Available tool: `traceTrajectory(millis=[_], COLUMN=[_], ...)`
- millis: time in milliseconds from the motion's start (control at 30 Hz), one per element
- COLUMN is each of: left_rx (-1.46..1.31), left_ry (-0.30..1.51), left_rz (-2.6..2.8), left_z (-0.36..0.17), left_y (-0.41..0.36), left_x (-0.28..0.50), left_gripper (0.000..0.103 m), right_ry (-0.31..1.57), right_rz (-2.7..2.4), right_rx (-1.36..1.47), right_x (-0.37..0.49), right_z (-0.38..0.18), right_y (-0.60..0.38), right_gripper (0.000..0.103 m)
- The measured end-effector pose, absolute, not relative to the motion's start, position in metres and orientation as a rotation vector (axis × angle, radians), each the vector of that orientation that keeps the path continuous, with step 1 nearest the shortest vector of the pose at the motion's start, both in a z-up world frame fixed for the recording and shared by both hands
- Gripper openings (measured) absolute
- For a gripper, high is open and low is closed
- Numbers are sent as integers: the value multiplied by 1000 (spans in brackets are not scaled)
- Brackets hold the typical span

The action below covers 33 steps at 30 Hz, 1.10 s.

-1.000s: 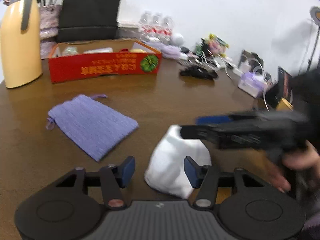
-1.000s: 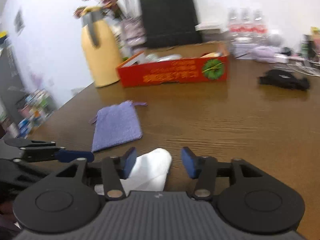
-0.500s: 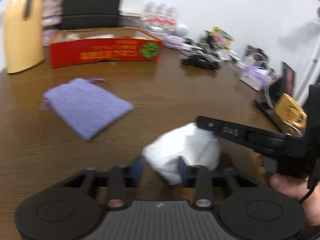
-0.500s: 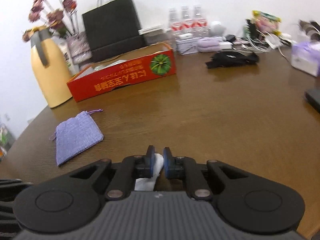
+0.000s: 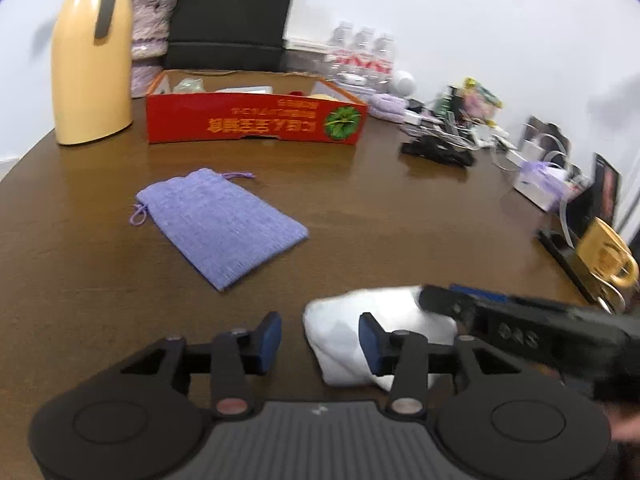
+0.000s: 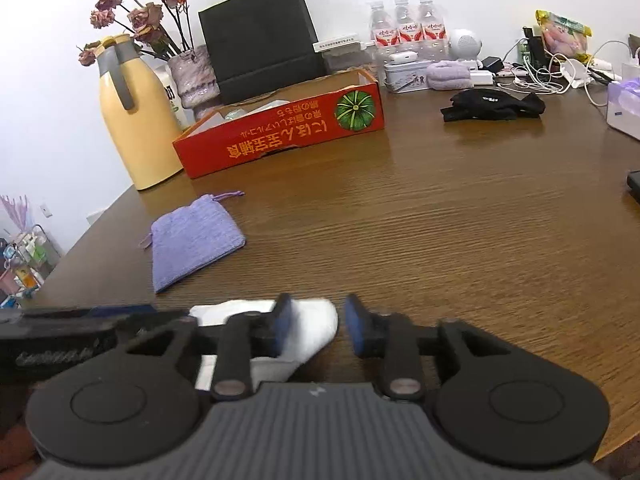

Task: Organize objects
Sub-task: 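Carry the white cloth into the box with the left tool and release it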

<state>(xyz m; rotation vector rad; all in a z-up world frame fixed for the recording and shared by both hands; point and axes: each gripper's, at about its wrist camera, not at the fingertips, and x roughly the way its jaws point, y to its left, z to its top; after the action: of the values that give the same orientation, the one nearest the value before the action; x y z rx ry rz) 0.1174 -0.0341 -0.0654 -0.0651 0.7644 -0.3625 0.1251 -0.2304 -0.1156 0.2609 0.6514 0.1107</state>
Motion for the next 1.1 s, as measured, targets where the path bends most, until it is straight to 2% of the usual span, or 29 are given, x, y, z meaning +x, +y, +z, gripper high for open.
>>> traceTrajectory(millis=[167,200,233,333,400,533,633,733,833,967,1100], left_rx=[-64,-63,-62,-102,-112,-133,-131,-162,-210,-201,-138], left_ry=[809,813,808,785,749,674,568,499,501,578,676], left_rz=[-419,-414,-400,-348,-341,-397,-412,-430,-402,-304,-249], left_z=[-75,-75,-76,-76,-70,-42,-4,38,62,59,23], left_y=[-46,-48,-50,-44,-42,-41,-38,-28,-21,-28,-34], left_x=[115,116,117,122,125,150,190,258,342,454,539], left_gripper=[37,33,22,7,3,1,1,0,0,0,0], right_ry=[653,651,653,643,633,592,526,430,419,509,594], right_rz=[133,141,149,136,144,167,211,223,247,226,174], right_rx=[225,223,221,175,210,262,247,185,185,185,118], right_x=[122,122,122,121,123,143,179,239,333,466,559], right_z=[-118,-118,-118,-117,-114,-98,-65,-26,2,8,-18], right_y=[-230,-229,-228,-225,-229,-233,-230,-232,-238,-232,-218], right_gripper=[32,28,25,18,14,11,11,10,10,10,10])
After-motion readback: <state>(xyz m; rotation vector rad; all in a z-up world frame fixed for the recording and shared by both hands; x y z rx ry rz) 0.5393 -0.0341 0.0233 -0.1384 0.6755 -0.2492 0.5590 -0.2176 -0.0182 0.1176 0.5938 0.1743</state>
